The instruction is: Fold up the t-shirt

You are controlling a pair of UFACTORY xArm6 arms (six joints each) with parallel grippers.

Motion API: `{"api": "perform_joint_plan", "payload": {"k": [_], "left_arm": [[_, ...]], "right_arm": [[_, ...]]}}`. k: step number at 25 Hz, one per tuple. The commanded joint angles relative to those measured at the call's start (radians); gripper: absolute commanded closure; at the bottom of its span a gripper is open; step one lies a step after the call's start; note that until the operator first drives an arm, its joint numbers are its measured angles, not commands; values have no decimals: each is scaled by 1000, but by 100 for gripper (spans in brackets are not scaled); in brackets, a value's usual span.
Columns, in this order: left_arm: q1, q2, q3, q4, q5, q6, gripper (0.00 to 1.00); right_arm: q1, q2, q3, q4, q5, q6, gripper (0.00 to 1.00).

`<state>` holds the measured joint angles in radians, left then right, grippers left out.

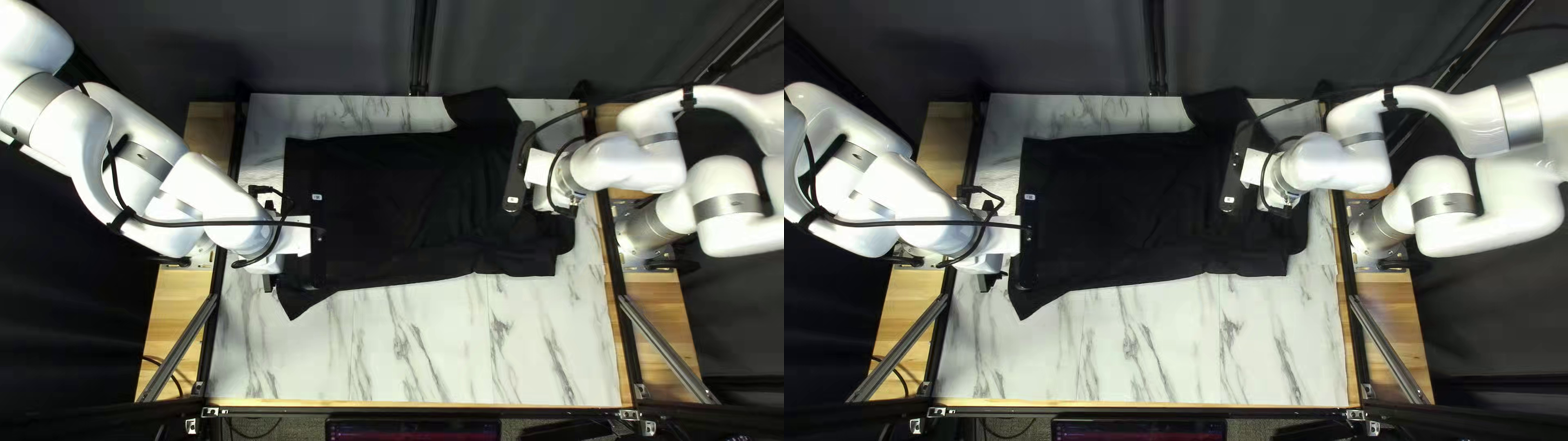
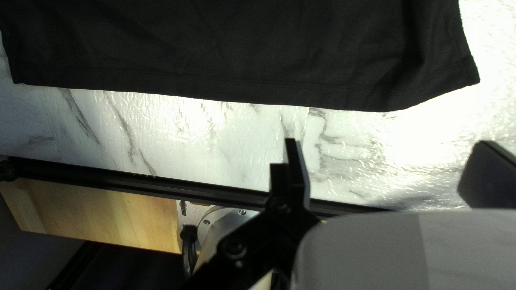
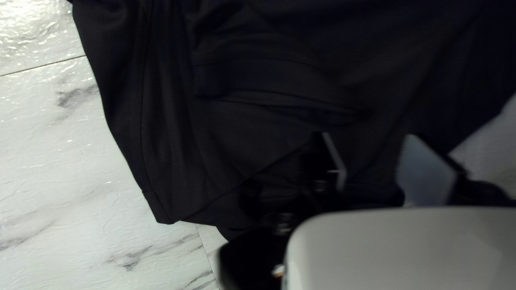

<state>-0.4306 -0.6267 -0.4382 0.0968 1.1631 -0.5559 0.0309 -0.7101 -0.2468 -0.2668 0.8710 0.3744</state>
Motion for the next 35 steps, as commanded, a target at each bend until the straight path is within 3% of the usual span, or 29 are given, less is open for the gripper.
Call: {"api": "perform_joint_plan", "payload": {"k": [1,5,8,15,27,30,35], "left_arm": [[0,0,0,0,0,0,0],[0,0,0,0,0,0,0],[-41,106,-43,21,-20,-90,0],[25,38,-12,43,38,-36,0],[25,38,-12,43,38,-36,0],[25,38,-12,43,38,-36,0],[25,38,-12,43,38,-36,0]], "right_arm": [[101,-28,-13,-24,56,86,0],[201,5,-24,-60,55,195,0],[229,25,-18,-78,32,235,0],[167,48,41,-82,-70,181,0],[167,41,47,-92,-67,184,0],[89,-39,3,14,45,21,0],[14,-72,-100,80,185,-109,0]]}}
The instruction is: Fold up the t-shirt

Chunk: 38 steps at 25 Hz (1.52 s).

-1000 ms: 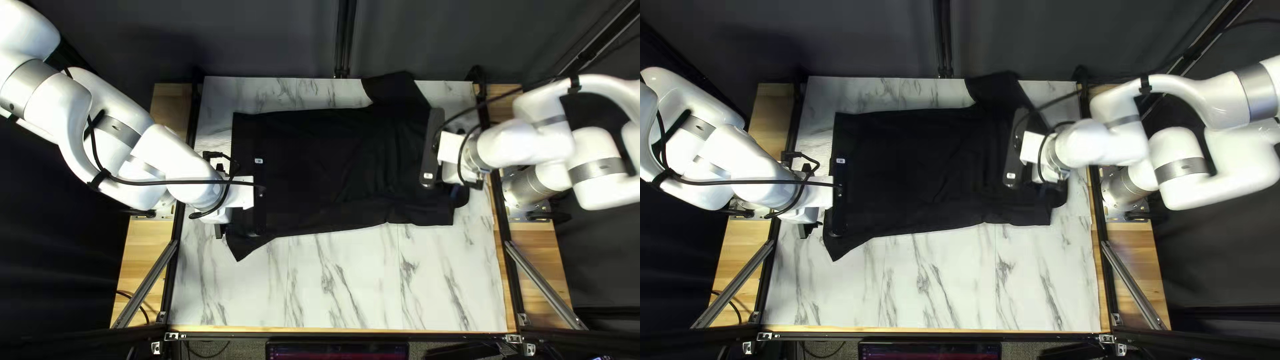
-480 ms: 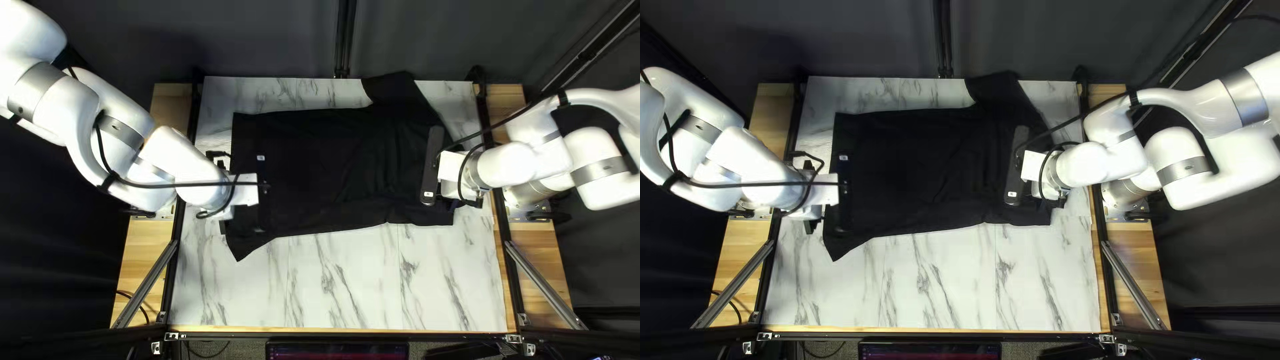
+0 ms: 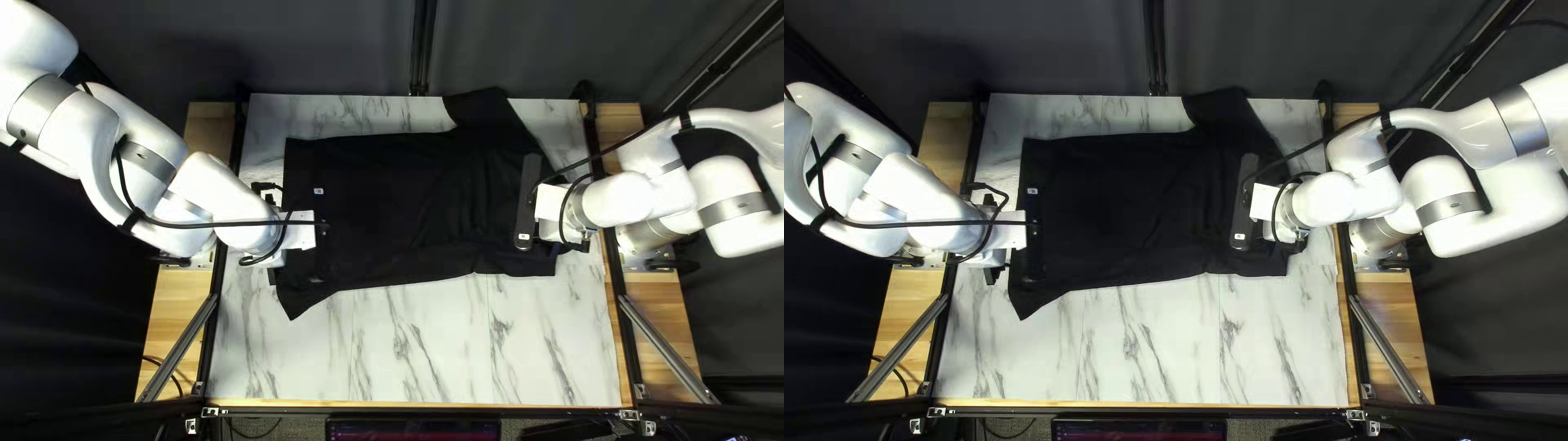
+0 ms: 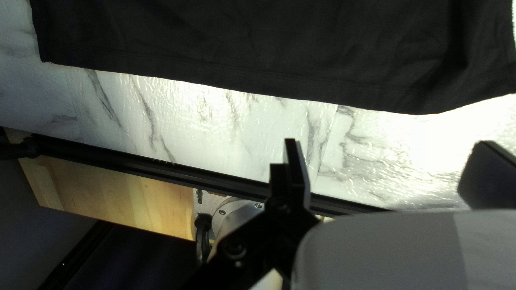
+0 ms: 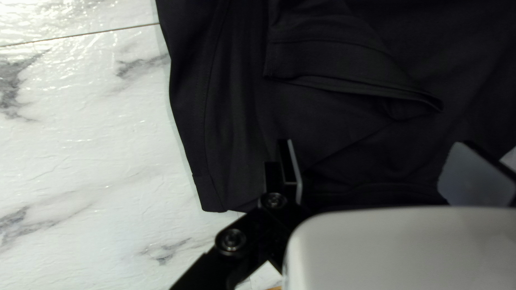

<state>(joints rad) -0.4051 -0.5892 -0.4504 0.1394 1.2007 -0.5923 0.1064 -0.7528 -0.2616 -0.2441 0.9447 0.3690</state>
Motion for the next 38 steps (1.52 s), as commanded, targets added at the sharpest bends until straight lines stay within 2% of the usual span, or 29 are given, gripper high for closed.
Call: {"api": "perform_joint_plan", "payload": {"k": [1,10,12,17,21,31,38], "left_arm": [[0,0,0,0,0,0,0],[0,0,0,0,0,0,0],[15,-2,-22,-8,20,17,0],[31,216,-110,15,-95,3,0],[-25,372,-173,52,-129,-114,0],[-150,614,-334,82,-166,-307,0],[-87,697,-420,133,-124,-336,0]], "right_arm": [[-75,-29,-106,63,132,-123,0],[-81,-30,-114,64,139,-131,0],[-81,-30,-114,64,139,-131,0],[-81,-30,-114,64,139,-131,0],[-81,-30,-114,64,139,-131,0],[-81,-30,-114,64,139,-131,0],[-81,-30,-114,64,139,-131,0]]}}
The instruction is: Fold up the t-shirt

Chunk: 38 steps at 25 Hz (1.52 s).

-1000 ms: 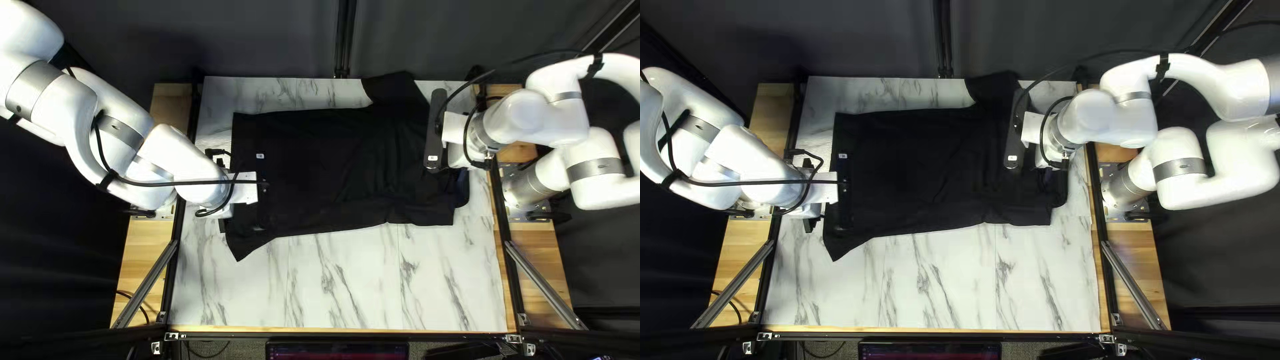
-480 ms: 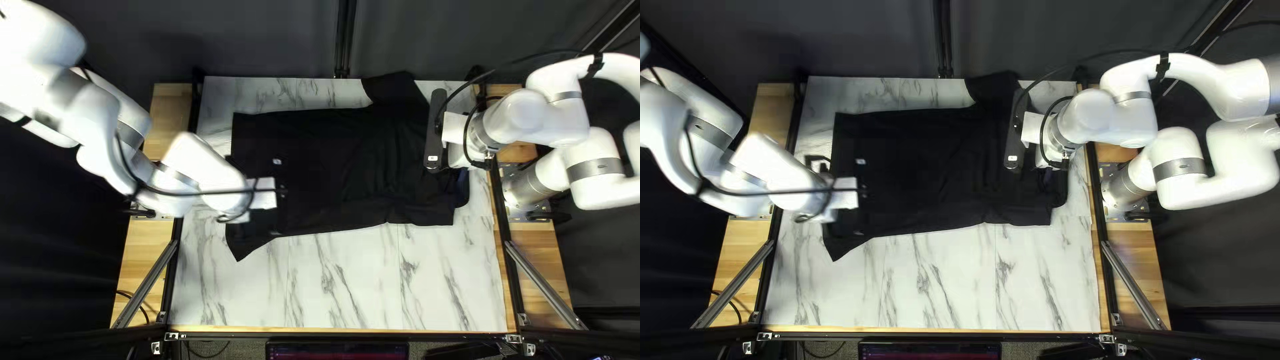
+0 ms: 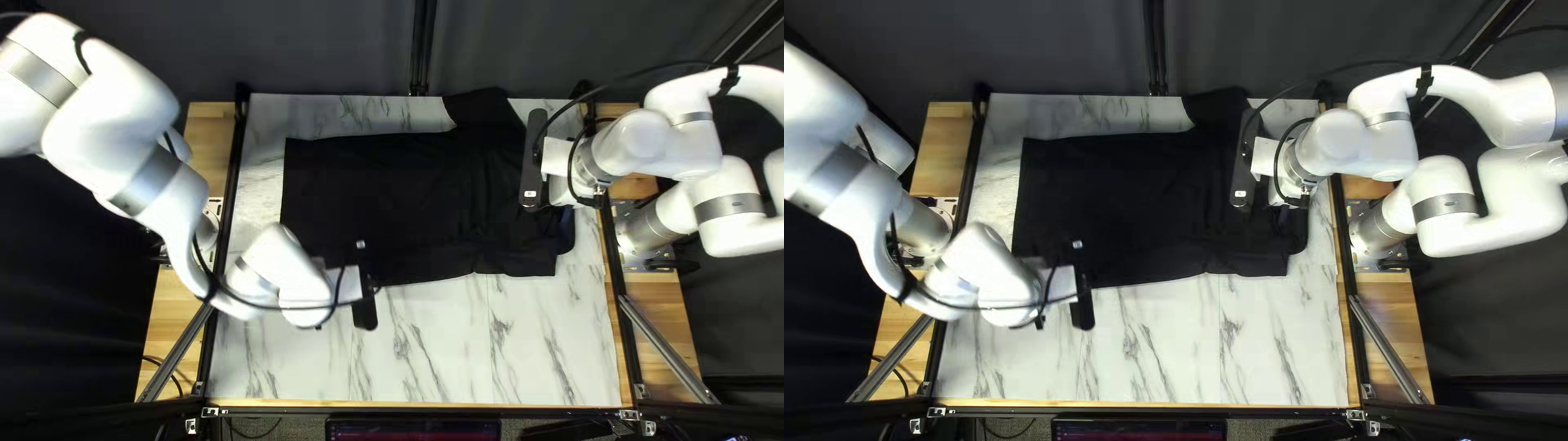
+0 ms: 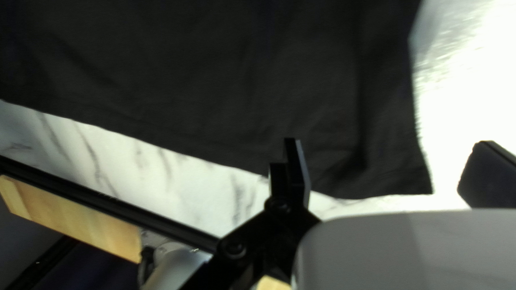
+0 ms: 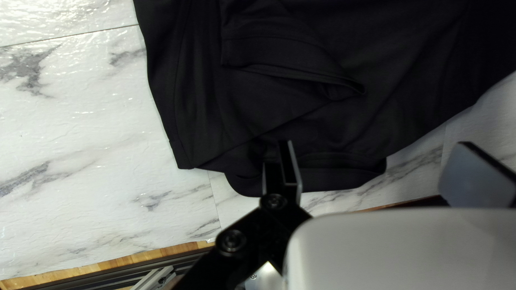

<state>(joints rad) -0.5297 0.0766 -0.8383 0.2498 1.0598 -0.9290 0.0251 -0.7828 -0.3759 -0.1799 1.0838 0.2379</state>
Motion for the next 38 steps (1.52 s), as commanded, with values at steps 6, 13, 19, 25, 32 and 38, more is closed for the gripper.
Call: {"api": "perform_joint_plan", "payload": {"k": [6,13,19,25,32,38], "left_arm": [[116,50,-19,49,-8,-13,0],[170,109,-40,74,-67,-97,0],[193,125,-37,75,-111,-129,0],[196,139,-29,70,-132,-171,0],[184,128,-7,62,-110,-205,0],[174,96,39,51,-86,-251,0]], "right_arm": [[0,0,0,0,0,0,0],[0,0,0,0,0,0,0],[0,0,0,0,0,0,0],[0,0,0,0,0,0,0],[0,0,0,0,0,0,0],[0,0,0,0,0,0,0]]}}
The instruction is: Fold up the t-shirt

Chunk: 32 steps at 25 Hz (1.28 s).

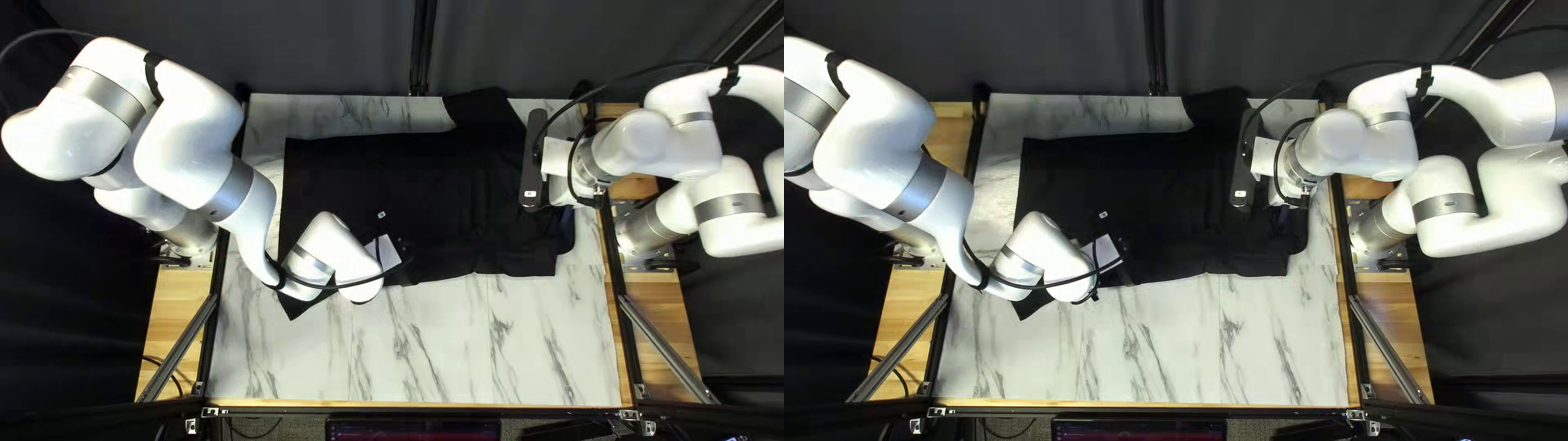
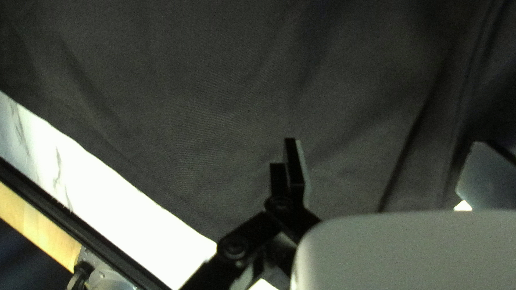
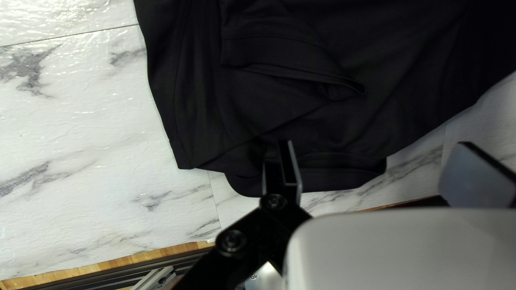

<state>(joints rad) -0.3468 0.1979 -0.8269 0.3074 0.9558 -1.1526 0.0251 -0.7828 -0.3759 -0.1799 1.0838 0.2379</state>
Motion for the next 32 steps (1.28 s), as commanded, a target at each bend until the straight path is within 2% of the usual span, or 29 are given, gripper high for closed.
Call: {"api": "perform_joint_plan", "payload": {"k": [1,7,11,15,20,27,32], "left_arm": [[-13,-33,32,-8,24,-33,0],[-48,-42,1,-17,100,-68,0],[-61,-38,-1,-18,113,-85,0],[-131,-60,7,-40,124,-120,0],[-256,-163,88,-90,102,-115,0],[-406,-216,156,-168,42,-103,0],[-439,-219,191,-176,-20,-99,0]], "right_arm": [[0,0,0,0,0,0,0],[0,0,0,0,0,0,0],[0,0,0,0,0,0,0],[0,0,0,0,0,0,0],[0,0,0,0,0,0,0],[0,0,0,0,0,0,0],[0,0,0,0,0,0,0]]}}
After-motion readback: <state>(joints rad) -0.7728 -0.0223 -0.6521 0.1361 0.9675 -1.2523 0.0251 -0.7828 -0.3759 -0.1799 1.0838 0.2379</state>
